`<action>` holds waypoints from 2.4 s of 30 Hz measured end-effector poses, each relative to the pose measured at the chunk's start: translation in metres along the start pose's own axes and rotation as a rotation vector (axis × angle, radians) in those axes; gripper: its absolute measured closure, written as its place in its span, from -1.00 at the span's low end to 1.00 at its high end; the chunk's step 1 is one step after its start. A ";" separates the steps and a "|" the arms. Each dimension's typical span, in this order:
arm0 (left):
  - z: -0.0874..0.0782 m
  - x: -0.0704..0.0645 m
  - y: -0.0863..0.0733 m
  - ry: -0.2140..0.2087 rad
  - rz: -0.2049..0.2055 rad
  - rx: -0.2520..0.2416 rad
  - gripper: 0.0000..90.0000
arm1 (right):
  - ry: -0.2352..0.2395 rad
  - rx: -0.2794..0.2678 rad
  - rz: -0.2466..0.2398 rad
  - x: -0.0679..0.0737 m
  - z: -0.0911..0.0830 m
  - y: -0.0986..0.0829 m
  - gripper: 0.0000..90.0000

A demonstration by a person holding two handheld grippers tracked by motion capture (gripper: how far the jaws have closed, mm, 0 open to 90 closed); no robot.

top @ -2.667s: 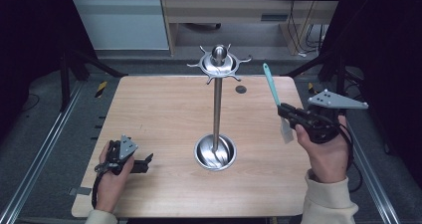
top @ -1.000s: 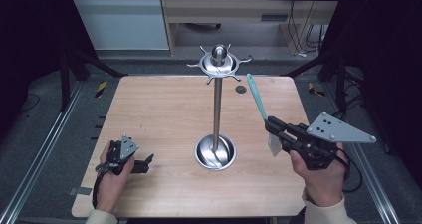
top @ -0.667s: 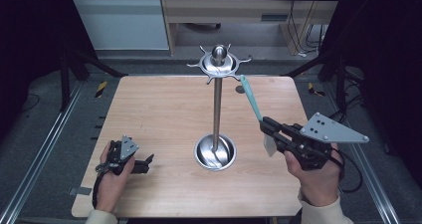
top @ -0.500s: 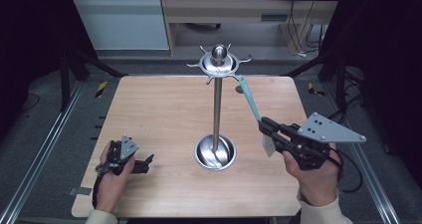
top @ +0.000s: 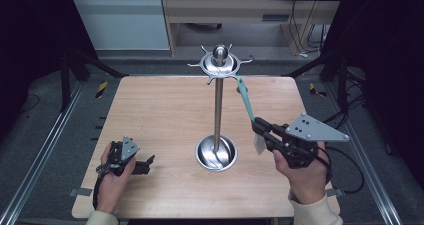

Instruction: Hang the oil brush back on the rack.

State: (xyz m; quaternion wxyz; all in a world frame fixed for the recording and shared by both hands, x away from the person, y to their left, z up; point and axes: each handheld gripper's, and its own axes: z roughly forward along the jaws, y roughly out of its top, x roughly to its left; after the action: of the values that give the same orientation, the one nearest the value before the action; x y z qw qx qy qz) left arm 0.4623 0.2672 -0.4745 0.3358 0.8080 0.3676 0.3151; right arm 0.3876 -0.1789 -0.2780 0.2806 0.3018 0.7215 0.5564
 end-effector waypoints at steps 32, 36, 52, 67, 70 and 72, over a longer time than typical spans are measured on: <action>0.001 -0.001 0.000 -0.003 0.003 0.002 -0.94 | -0.045 -0.052 0.018 0.005 0.028 -0.010 0.84; 0.001 -0.001 0.000 -0.002 0.003 0.001 -0.94 | -0.047 -0.055 0.021 0.006 0.030 -0.011 0.84; 0.000 0.000 0.000 0.002 -0.004 -0.004 -0.94 | -0.046 -0.060 0.029 0.006 0.035 -0.010 0.84; -0.001 0.000 0.000 0.001 -0.004 -0.003 -0.94 | -0.051 -0.070 0.031 0.007 0.039 -0.011 0.84; -0.001 0.000 0.000 0.000 -0.004 -0.004 -0.94 | -0.052 -0.071 0.031 0.007 0.040 -0.011 0.84; 0.000 0.000 0.000 0.000 -0.005 -0.004 -0.94 | -0.051 -0.076 0.029 0.007 0.040 -0.011 0.82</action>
State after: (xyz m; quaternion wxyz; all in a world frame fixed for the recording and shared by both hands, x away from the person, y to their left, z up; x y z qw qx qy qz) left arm 0.4620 0.2672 -0.4741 0.3384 0.8063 0.3691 0.3150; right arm 0.4114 -0.1505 -0.2986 0.3020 0.3152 0.6880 0.5797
